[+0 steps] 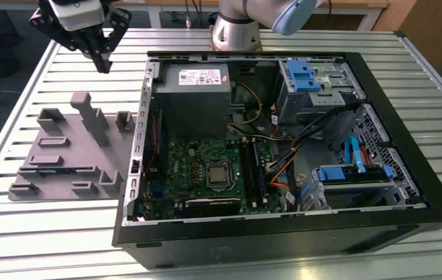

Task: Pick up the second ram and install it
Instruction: 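Reach for the second ram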

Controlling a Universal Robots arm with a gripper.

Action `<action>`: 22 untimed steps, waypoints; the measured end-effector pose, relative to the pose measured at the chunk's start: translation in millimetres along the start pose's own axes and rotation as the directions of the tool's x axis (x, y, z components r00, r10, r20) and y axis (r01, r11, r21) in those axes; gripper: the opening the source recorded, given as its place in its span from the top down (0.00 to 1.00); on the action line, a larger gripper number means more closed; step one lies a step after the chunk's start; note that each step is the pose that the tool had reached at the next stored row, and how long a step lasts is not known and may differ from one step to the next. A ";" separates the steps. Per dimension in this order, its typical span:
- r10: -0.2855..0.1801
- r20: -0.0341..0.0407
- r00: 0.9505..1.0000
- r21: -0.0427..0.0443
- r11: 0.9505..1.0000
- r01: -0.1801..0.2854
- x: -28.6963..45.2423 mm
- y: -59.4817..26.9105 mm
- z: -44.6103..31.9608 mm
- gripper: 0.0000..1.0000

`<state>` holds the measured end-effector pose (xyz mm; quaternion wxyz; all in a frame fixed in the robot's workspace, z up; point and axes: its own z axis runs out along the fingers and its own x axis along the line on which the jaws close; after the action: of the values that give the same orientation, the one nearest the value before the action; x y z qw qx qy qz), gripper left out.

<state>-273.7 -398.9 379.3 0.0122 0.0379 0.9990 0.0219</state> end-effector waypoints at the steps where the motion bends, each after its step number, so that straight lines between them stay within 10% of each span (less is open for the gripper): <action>1: 0.000 0.000 1.000 0.000 1.000 0.000 0.4 0.0 0.0 0.89; 22: 0.000 0.000 1.000 0.000 1.000 0.000 5.9 -0.5 0.3 0.89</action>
<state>-279.5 -398.9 378.8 0.0121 0.0379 0.9990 0.0218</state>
